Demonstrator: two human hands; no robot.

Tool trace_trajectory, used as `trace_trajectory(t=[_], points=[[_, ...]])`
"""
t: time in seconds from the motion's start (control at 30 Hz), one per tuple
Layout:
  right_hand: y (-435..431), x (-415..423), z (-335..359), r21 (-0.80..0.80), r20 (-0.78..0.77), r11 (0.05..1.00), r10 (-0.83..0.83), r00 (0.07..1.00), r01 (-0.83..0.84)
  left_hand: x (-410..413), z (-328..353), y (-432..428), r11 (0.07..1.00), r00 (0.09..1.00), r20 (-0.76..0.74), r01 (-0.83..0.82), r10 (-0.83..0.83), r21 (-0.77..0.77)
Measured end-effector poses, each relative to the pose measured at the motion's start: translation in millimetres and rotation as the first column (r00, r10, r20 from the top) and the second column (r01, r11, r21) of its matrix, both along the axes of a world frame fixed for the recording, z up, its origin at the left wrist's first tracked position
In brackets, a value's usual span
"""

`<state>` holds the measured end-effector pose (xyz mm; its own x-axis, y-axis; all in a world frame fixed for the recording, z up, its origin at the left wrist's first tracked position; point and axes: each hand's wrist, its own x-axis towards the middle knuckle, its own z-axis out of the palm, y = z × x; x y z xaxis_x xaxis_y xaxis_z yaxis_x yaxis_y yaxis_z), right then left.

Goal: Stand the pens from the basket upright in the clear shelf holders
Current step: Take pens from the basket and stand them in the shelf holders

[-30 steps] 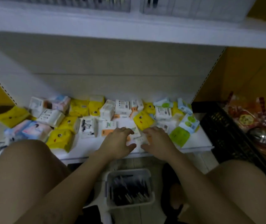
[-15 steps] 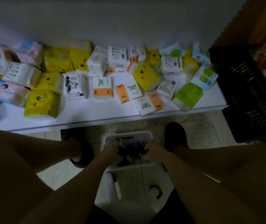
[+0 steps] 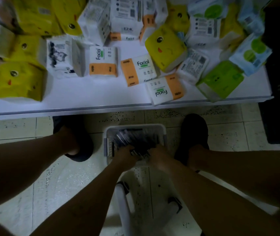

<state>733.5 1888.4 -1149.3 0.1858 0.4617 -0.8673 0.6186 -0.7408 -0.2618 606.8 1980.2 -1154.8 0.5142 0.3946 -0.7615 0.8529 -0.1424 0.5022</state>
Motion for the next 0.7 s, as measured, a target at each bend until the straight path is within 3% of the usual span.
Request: trace_trajectory(t=[0.2, 0.43, 0.53, 0.7], points=[[-9.1, 3.0, -9.4, 0.020, -0.040, 0.999, -0.026, 0.999, 0.027, 14.0, -12.8, -25.2, 0.995, 1.000, -0.011, 0.000, -0.001, -0.098], [-11.6, -3.4, -9.2, 0.002, -0.014, 0.996, -0.089, 0.996, 0.089, 24.0, -28.3, -39.0, 0.999, 0.997, -0.074, -0.020, 0.022, 0.029], [-8.2, -3.1, -8.1, 0.051, 0.034, 0.984, -0.172, 0.984, 0.170, 25.5, -35.8, -35.9, 0.999, 1.000, -0.030, -0.009, 0.011, 0.043], [0.1, 2.6, -6.1, 0.101, 0.124, 0.957, -0.282, 0.951, 0.271, 32.9, -40.9, -30.1, 0.999, 0.993, -0.120, 0.003, 0.001, 0.037]])
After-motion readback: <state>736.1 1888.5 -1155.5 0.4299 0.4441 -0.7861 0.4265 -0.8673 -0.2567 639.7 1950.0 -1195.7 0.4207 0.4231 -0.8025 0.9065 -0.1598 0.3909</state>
